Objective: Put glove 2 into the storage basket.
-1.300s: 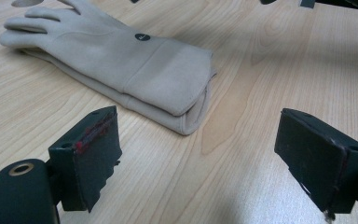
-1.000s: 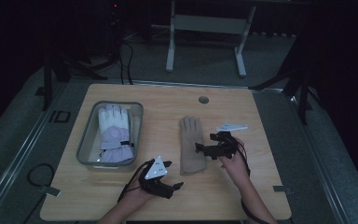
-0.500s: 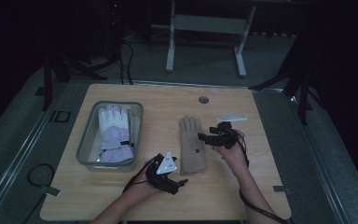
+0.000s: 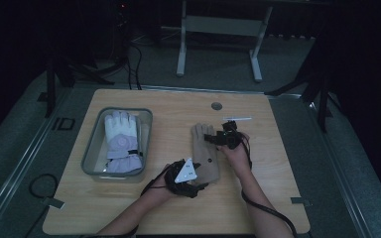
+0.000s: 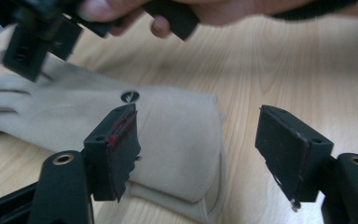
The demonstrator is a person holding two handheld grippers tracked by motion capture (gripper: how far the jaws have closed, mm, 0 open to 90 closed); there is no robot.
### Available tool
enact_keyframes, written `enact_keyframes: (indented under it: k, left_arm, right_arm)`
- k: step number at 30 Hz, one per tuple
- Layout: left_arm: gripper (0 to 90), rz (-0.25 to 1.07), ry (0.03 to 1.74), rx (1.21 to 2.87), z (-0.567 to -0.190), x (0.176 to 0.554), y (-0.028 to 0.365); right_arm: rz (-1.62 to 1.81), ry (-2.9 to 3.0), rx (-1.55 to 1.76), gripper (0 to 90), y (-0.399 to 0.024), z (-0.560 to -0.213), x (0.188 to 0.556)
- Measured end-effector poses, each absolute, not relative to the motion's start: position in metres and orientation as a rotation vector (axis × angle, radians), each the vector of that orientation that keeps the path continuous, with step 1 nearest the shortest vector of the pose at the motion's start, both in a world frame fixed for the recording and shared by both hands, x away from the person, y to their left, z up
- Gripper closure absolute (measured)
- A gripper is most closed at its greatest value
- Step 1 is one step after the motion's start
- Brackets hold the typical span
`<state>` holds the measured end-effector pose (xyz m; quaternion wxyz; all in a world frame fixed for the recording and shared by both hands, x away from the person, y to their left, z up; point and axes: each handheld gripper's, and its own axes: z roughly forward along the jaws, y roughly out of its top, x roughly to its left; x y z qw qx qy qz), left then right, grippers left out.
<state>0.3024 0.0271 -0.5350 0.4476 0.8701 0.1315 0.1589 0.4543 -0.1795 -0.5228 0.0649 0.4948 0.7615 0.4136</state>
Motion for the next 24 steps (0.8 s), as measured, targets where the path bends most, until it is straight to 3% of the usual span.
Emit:
enact_keyframes:
  k: [4, 12, 18, 24]
  left_arm:
    - [31.4, 0.382, 0.279, 2.280, -0.541, 0.306, 0.023]
    - [39.1, 0.352, 0.273, 2.369, -0.551, 0.316, 0.020]
    - [51.8, 0.355, 0.297, 2.351, -0.552, 0.319, 0.020]
    - [76.9, 0.449, 0.280, 2.372, -0.550, 0.321, 0.019]
  right_arm:
    - [1.234, 2.312, 1.532, 25.7, -0.172, -0.530, 0.460]
    - [1.118, 2.351, 1.526, 26.5, -0.158, -0.541, 0.462]
    - [1.060, 2.377, 1.422, 38.5, -0.154, -0.543, 0.459]
    - [1.089, 2.396, 1.411, 57.1, -0.153, -0.543, 0.457]
